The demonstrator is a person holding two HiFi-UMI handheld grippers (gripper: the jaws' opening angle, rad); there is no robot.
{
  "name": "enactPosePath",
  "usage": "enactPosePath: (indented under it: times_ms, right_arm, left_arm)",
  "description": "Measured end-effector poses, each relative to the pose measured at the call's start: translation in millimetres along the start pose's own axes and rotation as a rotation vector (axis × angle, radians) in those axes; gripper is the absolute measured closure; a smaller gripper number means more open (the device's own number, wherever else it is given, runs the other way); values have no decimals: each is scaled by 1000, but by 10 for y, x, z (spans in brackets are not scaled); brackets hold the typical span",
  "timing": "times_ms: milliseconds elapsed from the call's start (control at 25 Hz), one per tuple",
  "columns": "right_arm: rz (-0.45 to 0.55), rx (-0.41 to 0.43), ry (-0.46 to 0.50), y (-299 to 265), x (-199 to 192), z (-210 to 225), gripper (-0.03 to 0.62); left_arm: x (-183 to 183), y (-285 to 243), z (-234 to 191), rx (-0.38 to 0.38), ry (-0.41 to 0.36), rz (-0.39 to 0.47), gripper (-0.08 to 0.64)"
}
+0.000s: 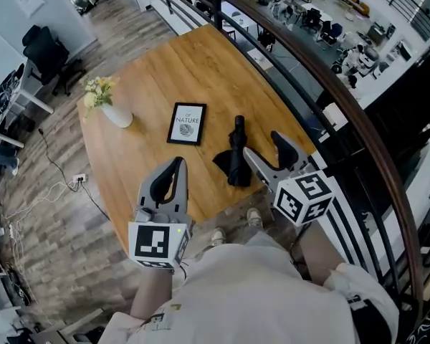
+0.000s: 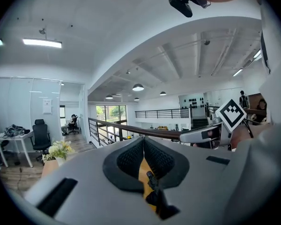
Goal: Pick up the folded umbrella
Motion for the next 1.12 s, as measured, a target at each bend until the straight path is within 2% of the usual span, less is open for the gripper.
enactPosePath:
  times_ms: [240,480,720,920,1120]
  right_arm:
    - [-111,-11,-53,-509,-206,499,261]
    - [-228,-51,-44,-959,-563,782,261]
    - [-349,-132,-62,-1301,-1100,1223,259]
    - [-433,-166,-141,-1514,-1596,1573,257]
    - [-525,-228,-243,-1534,-1973,1834,241]
  left_arm:
    - [-241,-411,63,32,36,-58,541]
    - [-567,-617,167,15,110,-144,540]
    - [-967,-852,334,-13,177,-245,540]
    - [-1317,-1052,474,-47,204,-334,540]
    - [-1545,-1115,563,-42,235,-389,541]
Point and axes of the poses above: the fingertips, and each gripper's own axes: y backward along the fingers, z to its right, x out of its top, the point moved 8 cm from there along y, backward along the fingers, and after that the axes turned 13 degrees about -y, right-handed, at the moved point
